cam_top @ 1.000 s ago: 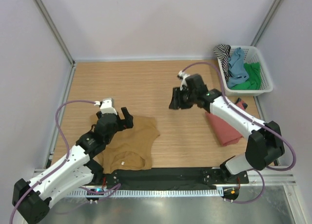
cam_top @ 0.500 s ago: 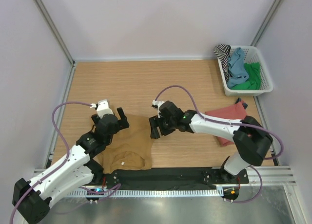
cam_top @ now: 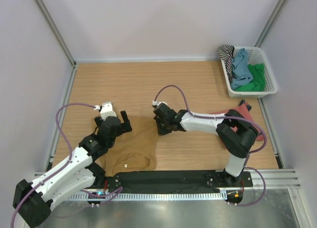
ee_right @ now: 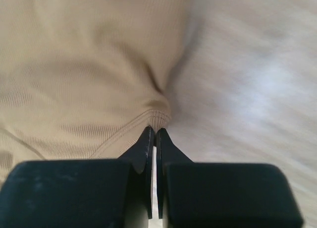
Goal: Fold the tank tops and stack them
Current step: Flatten the tank top out
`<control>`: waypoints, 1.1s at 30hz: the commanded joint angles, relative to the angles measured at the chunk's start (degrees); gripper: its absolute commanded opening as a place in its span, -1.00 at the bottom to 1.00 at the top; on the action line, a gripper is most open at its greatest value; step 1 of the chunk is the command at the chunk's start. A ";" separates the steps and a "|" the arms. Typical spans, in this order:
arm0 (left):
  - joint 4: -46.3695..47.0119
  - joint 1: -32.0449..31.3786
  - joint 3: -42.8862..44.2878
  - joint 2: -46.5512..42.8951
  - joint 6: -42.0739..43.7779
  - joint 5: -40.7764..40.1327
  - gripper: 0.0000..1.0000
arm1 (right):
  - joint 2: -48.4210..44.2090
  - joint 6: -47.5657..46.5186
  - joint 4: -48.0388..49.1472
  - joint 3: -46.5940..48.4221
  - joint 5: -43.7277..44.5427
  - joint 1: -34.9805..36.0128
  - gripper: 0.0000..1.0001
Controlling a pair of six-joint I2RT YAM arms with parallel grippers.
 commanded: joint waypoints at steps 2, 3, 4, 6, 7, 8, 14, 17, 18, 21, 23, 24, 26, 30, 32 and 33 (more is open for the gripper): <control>2.97 0.21 0.29 0.20 0.56 0.28 0.99 | 0.22 -0.02 -2.67 4.83 6.42 -11.38 -0.98; 3.14 0.12 0.29 0.29 0.65 0.46 0.99 | 0.57 0.68 -2.75 5.53 6.77 -14.54 -0.98; 3.23 0.12 0.38 0.38 0.74 0.55 0.99 | 0.66 1.29 -3.10 6.32 9.12 -18.75 -0.98; 3.23 0.12 0.38 0.55 0.91 0.90 0.99 | -0.82 2.09 -3.46 8.61 11.42 -20.63 -0.04; 3.32 0.12 0.38 0.73 1.00 0.98 0.99 | -1.88 1.83 -3.46 8.79 12.39 -20.72 0.35; 3.23 0.12 0.29 0.64 1.00 1.16 0.99 | -3.11 1.48 -2.85 8.01 11.00 -20.38 0.57; 3.49 0.12 0.20 1.17 1.00 0.99 0.99 | -13.39 -5.55 2.25 -0.94 4.94 -15.11 0.16; 3.67 0.12 0.38 1.78 1.09 0.81 0.99 | -16.20 -7.66 2.26 -4.46 -0.60 -10.19 -0.03; 3.58 0.12 0.47 1.96 1.09 0.81 0.99 | -16.91 -7.75 2.08 -5.35 -3.48 -8.09 -0.03; 3.67 0.12 0.73 2.22 1.18 0.63 0.99 | -18.59 -6.71 3.30 -7.99 -6.49 -3.52 0.08; 3.67 0.12 0.64 2.22 1.18 0.37 0.99 | -18.68 -6.18 3.92 -8.78 -7.47 -1.31 0.19; 3.67 0.12 0.73 2.05 1.18 0.37 0.99 | -17.81 -6.17 3.14 -8.61 -7.03 -0.17 0.25; 3.67 0.12 0.56 2.05 1.18 0.28 0.99 | -15.96 -6.09 1.73 -7.65 -4.84 2.03 0.39; 3.58 0.12 0.47 2.05 1.18 0.28 0.99 | -12.18 -5.04 -0.64 -7.73 -3.60 3.97 0.39; 3.58 0.12 0.47 2.05 1.18 0.20 0.99 | -11.65 -4.24 -1.00 -8.78 -3.25 5.02 0.38; 3.58 0.12 0.47 2.13 1.18 0.19 0.99 | -11.64 -3.63 -1.61 -9.22 -2.99 5.20 0.37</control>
